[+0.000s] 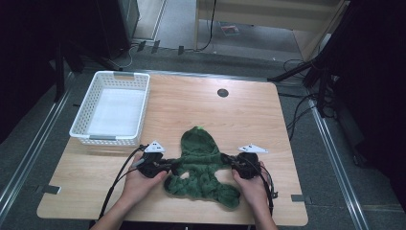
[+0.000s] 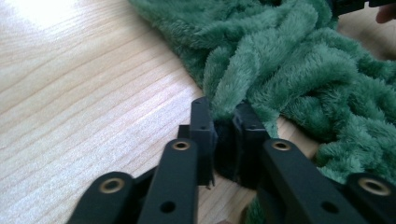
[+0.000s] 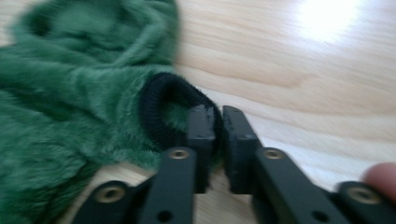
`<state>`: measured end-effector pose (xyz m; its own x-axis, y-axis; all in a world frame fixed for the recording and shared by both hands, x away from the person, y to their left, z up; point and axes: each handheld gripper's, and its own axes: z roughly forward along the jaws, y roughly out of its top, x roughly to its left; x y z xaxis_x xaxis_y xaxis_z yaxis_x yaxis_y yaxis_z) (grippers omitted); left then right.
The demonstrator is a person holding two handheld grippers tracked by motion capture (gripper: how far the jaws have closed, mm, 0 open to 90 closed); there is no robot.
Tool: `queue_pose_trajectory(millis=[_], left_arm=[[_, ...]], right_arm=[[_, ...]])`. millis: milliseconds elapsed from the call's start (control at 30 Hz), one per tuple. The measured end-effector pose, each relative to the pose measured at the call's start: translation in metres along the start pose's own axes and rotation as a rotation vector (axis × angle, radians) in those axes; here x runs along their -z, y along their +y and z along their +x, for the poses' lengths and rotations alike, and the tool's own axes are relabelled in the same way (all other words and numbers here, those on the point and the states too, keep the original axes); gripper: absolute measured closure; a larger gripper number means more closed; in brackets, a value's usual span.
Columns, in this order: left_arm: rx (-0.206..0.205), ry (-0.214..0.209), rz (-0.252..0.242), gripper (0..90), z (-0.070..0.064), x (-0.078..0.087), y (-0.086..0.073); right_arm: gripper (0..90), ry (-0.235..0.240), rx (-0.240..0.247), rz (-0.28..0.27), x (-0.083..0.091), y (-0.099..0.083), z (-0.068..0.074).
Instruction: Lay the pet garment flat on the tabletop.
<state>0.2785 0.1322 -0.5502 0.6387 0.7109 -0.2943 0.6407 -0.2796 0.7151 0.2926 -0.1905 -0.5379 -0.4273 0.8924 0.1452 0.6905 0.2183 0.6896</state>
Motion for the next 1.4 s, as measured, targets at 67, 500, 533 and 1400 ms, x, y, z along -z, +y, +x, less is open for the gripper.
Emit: queue_pose_trajectory(millis=[67,500,533,1400], left_arm=[[-0.001,-0.031,-0.035,60.4,0.002,0.002,-0.001],[0.008,-0.046,-0.115,55.9,0.001,0.004,-0.006],[0.008,-0.046,-0.115,56.2,0.001,0.004,-0.006],[0.003,-0.018,-0.097,60.2,0.0,0.002,-0.006]], right_arm=[[54.4,0.057,0.023,-0.013,0.002,0.001,-0.001],[45.4,0.165,0.001,-0.174,0.015,0.085,0.001],[45.4,0.165,0.001,-0.174,0.015,0.085,0.001],[88.8,0.064,0.189,0.065,-0.068,0.081,0.032]])
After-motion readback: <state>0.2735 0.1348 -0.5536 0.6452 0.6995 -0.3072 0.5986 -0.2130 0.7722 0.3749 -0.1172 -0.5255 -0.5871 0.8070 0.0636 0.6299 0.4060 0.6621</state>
